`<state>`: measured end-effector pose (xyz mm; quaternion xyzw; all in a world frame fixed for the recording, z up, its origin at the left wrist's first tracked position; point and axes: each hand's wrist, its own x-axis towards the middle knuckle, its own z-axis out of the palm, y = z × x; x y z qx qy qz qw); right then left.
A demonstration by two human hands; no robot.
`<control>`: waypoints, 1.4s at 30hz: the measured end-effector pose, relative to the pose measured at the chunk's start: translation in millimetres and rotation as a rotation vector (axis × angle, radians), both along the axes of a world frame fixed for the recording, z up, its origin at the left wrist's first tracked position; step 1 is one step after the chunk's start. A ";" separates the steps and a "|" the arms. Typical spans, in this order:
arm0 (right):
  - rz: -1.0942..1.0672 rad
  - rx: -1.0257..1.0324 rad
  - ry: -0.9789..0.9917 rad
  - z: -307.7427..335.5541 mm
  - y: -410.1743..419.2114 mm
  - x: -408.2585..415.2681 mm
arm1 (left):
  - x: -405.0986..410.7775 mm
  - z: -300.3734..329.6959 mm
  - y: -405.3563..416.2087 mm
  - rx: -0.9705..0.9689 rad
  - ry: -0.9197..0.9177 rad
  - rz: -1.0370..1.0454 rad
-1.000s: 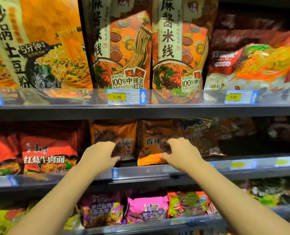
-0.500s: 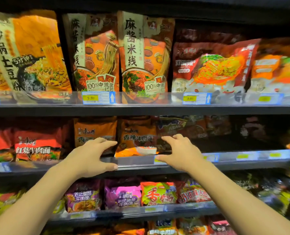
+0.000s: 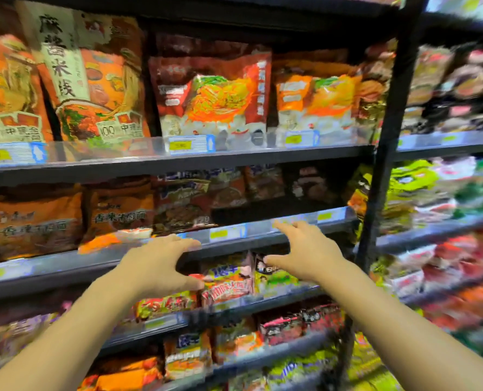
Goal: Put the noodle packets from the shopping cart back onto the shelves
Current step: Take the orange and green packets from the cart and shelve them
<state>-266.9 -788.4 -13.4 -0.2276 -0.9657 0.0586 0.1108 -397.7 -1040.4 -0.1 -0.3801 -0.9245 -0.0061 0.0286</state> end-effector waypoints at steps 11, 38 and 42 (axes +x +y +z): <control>-0.303 -0.043 -0.031 -13.9 134.1 161.1 | 94.8 -19.5 199.1 -0.016 -0.061 -0.344; -1.045 -0.168 -0.016 -45.5 435.8 332.5 | 221.5 -63.5 686.4 -0.100 -0.109 -1.075; -1.139 -0.215 -0.031 -59.0 474.7 362.2 | 251.8 -74.0 738.2 -0.125 -0.141 -1.122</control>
